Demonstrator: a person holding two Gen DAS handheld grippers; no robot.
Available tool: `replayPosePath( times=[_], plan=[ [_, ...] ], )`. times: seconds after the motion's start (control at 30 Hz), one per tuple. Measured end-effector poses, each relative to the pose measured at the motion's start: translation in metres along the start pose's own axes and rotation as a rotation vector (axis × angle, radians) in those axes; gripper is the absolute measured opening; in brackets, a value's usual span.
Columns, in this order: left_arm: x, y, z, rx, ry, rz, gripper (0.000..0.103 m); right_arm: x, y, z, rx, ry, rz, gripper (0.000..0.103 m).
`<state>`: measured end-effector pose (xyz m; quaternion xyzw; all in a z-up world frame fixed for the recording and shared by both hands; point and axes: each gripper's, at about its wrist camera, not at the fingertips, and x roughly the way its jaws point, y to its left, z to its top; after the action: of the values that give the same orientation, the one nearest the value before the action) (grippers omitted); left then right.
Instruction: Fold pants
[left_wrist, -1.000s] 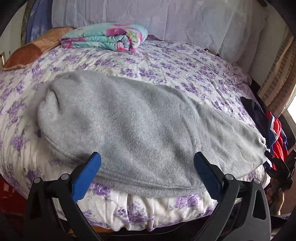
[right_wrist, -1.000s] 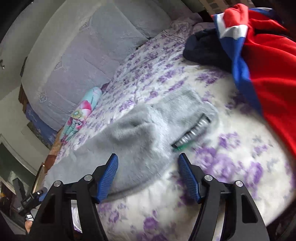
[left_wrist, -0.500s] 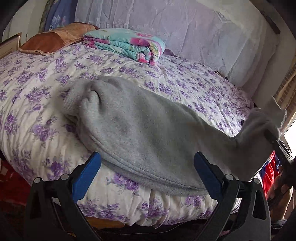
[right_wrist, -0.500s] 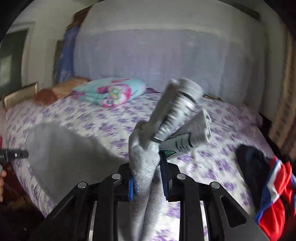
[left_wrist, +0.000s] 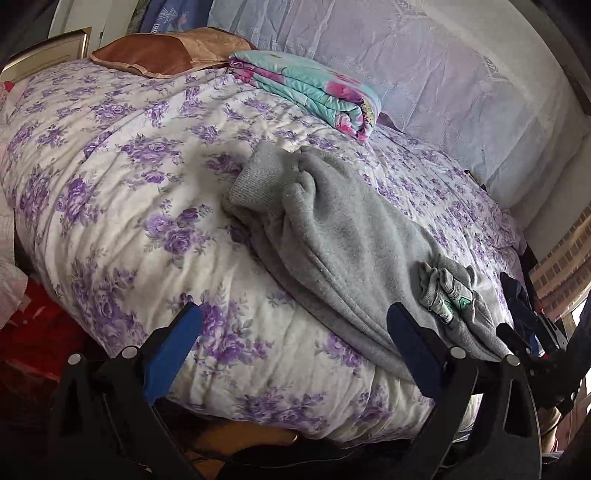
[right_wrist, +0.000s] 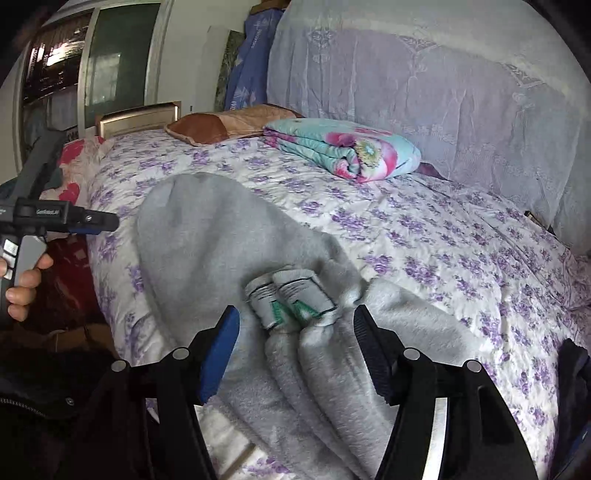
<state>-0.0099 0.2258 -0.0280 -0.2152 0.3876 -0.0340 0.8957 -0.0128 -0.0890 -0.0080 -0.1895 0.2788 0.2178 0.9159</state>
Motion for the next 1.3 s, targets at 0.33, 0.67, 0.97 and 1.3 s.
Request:
replayPosePath(
  times=[0.33,0.67,0.97,1.3],
  plan=[
    [0.003,-0.010,-0.008,0.013,0.021,-0.012,0.098,0.063,-0.019,-0.003,0.022,0.172,-0.003,0.022],
    [0.005,-0.008,-0.008,0.006,0.032,-0.010,0.098,0.065,0.021,-0.022,-0.184,0.159,-0.020,0.045],
    [0.006,-0.007,-0.007,-0.002,0.032,-0.003,0.098,0.049,0.028,-0.022,-0.239,0.151,-0.027,0.069],
    [0.011,-0.012,-0.006,0.009,0.030,-0.025,0.098,0.040,0.000,-0.022,-0.279,0.218,-0.241,0.016]
  ],
)
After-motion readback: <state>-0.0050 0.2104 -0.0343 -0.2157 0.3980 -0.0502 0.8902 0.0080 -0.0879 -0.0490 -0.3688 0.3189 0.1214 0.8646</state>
